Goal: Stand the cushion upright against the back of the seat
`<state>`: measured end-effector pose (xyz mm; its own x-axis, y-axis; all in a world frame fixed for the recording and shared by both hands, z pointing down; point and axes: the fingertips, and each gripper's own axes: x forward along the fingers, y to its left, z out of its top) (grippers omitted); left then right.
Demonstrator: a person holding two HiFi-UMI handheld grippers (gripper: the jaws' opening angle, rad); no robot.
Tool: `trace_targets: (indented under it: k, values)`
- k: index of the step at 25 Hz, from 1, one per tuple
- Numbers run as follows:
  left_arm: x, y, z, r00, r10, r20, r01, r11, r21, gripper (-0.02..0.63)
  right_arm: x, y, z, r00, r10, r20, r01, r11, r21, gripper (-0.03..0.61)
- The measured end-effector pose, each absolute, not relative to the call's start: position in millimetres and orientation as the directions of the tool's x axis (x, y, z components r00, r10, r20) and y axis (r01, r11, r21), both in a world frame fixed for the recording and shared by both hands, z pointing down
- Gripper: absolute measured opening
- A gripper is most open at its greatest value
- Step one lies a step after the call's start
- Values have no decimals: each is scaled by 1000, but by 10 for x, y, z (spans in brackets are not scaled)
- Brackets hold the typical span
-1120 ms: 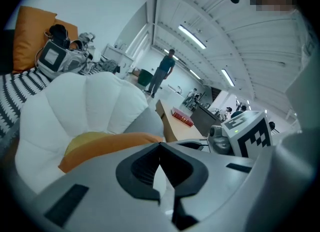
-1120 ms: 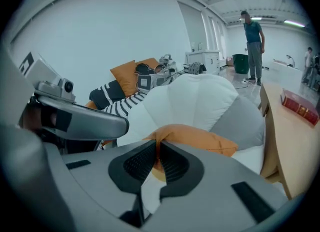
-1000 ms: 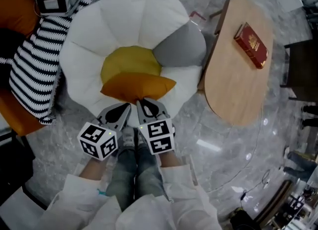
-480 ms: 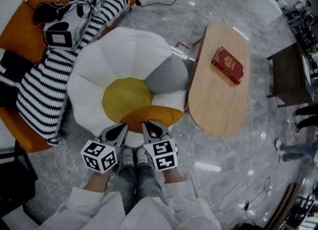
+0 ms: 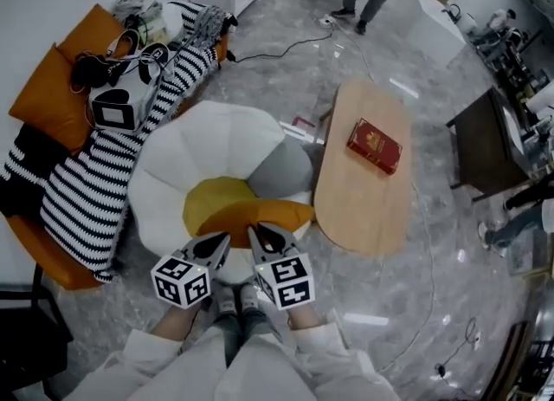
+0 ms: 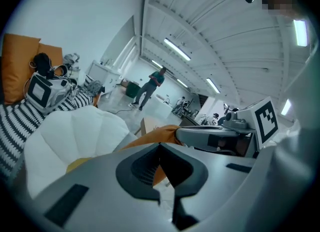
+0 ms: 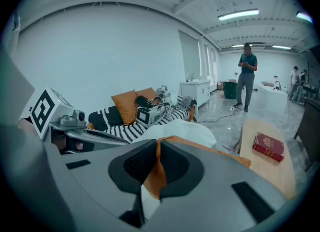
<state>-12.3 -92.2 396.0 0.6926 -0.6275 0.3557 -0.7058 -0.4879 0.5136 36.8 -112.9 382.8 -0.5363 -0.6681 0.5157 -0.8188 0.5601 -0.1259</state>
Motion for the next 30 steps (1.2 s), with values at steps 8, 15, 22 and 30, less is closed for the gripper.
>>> trace_targets:
  k: [8, 15, 22, 30]
  values:
    - [-225, -919, 3415, 671, -671, 317, -725, -500, 474, 7, 373, -1101, 3211, -551, -690, 469, -803, 591, -75, 32]
    - [-279, -1023, 3410, 659, -669, 343, -740, -497, 453, 8, 356, -1249, 3228, -542, -675, 500, -797, 602, -51, 32]
    - [-350, -1179, 3502, 664, -651, 367, -738, -492, 462, 7, 263, -1418, 3331, -528, -661, 533, -796, 604, -40, 34]
    - [-433, -1377, 3581, 681, -629, 375, -729, -529, 435, 8, 156, -1689, 3472, -500, -685, 531, -827, 559, -57, 32]
